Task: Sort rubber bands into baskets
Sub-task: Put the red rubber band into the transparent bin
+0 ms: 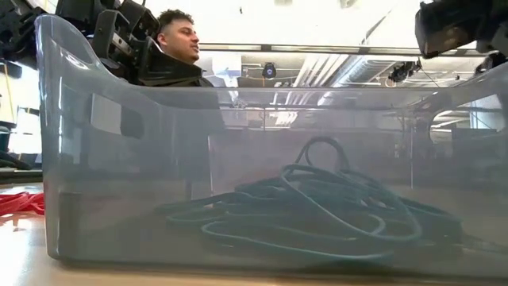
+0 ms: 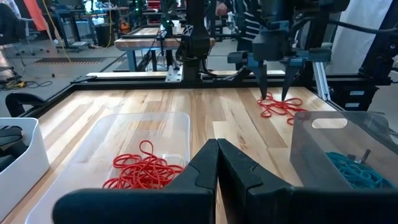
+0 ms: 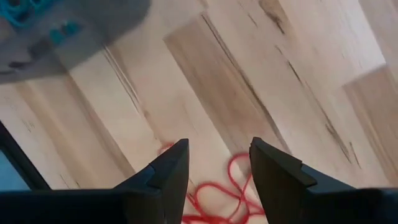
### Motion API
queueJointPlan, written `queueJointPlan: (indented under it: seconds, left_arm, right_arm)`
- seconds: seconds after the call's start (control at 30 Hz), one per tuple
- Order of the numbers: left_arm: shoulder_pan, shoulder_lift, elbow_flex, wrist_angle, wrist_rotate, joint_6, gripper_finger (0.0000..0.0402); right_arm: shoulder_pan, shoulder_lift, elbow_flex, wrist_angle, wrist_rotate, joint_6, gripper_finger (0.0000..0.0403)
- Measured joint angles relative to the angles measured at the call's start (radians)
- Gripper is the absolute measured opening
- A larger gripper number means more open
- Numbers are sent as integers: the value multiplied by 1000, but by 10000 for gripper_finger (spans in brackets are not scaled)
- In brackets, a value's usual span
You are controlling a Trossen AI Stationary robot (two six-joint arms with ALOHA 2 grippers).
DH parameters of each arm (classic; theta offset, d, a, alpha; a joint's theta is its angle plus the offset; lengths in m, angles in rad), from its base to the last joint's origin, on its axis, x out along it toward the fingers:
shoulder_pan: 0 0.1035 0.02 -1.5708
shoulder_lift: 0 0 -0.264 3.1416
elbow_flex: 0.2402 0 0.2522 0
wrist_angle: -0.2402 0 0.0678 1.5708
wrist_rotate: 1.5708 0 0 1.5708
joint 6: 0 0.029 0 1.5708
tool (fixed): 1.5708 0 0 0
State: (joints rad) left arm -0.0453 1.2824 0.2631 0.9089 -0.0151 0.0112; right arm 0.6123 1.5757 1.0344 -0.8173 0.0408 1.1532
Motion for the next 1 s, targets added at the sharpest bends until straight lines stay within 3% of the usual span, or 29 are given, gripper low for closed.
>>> queueJointPlan:
  seconds: [0.33,0.83,1.0]
  left_arm:
    - [0,0,0,-1,0,0,0]
    - [0,0,0,-1,0,0,0]
    - [0,0,0,-1,1,0,0]
  right_arm:
    - [67,86,-2,-30,-57,53,158]
    - [69,223,1,-59,-114,-40,158]
    - [47,224,0,-52,-141,-90,120]
